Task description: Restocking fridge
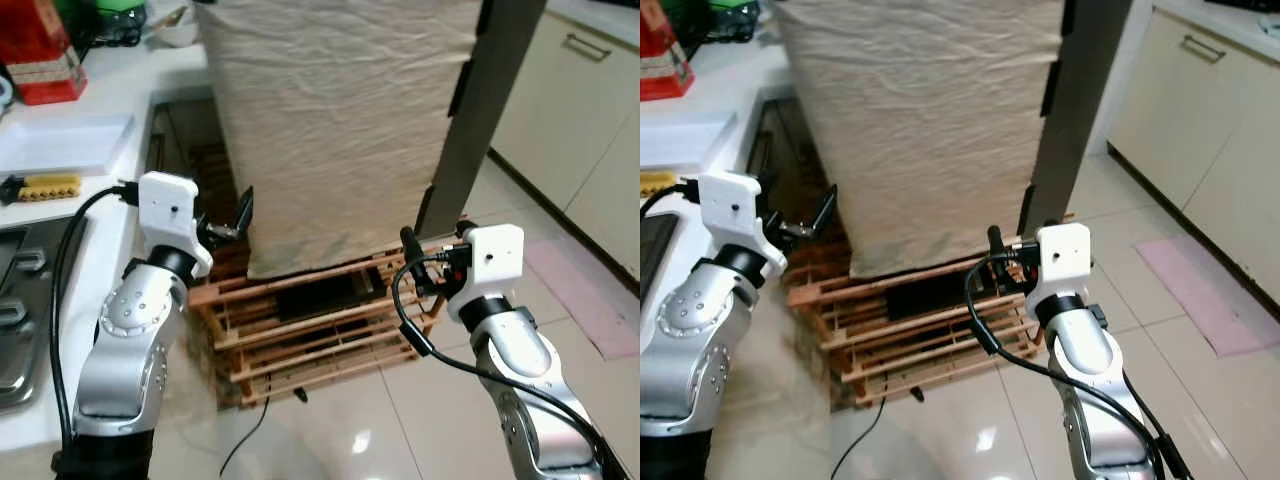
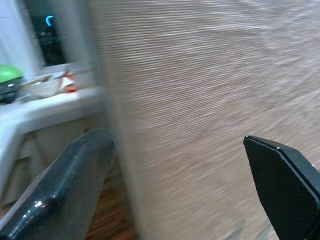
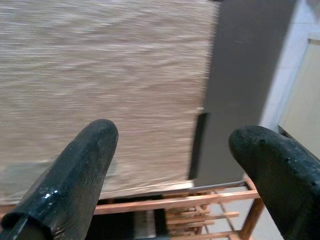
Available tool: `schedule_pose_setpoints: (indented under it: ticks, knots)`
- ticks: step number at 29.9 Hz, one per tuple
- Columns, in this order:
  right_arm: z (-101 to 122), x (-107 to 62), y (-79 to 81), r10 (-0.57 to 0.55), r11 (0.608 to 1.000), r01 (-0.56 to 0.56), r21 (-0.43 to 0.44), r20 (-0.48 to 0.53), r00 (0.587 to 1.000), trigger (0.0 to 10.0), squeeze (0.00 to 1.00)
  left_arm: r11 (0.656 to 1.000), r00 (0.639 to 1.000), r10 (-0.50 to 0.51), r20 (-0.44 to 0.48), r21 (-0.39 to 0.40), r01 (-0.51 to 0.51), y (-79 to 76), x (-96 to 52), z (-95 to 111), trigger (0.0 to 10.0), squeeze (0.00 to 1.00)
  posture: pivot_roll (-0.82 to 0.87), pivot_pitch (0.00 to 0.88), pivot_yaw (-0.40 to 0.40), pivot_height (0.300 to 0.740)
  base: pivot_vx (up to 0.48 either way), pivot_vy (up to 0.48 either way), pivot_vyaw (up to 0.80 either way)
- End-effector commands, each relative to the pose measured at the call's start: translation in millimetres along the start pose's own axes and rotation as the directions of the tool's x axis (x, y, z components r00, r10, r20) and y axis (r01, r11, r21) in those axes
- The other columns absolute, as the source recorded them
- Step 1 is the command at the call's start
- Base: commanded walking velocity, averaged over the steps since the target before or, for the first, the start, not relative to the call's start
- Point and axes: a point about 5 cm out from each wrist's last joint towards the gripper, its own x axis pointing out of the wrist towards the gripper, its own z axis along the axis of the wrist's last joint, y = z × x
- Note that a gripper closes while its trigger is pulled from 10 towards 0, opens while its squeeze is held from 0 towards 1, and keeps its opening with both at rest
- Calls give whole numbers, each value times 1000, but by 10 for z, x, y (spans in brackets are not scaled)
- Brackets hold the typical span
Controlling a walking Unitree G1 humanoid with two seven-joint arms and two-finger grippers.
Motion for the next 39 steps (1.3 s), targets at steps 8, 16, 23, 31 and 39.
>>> schedule_pose_setpoints:
  ticks: [8,16,23,31,39]
  knots:
    - [17,-51,-31,-14,1000,14,6,14,1000,10000,0,999,999,36,37,-19,-36,52,-44,49,10000,0,98,2,50,740,137,0,0]
    - [-21,-92,-20,6,1000,-6,15,6,1000,10000,0,988,985,-79,154,-120,98,29,-337,101,10000,0,99,4,48,740,0,0,0]
    - [-10,-83,3,33,999,-34,19,30,999,10000,0,988,989,-64,131,-133,81,122,-327,56,10000,0,107,0,41,740,0,0,0]
    - [7,-101,-11,39,999,-40,21,51,998,10000,0,987,987,-78,143,-129,97,158,-306,60,10000,0,105,0,41,740,0,0,0]
    - [-8,-103,-18,34,999,-35,16,49,998,10000,0,992,990,-94,107,-73,102,122,-231,39,10000,0,103,0,43,740,0,0,0]
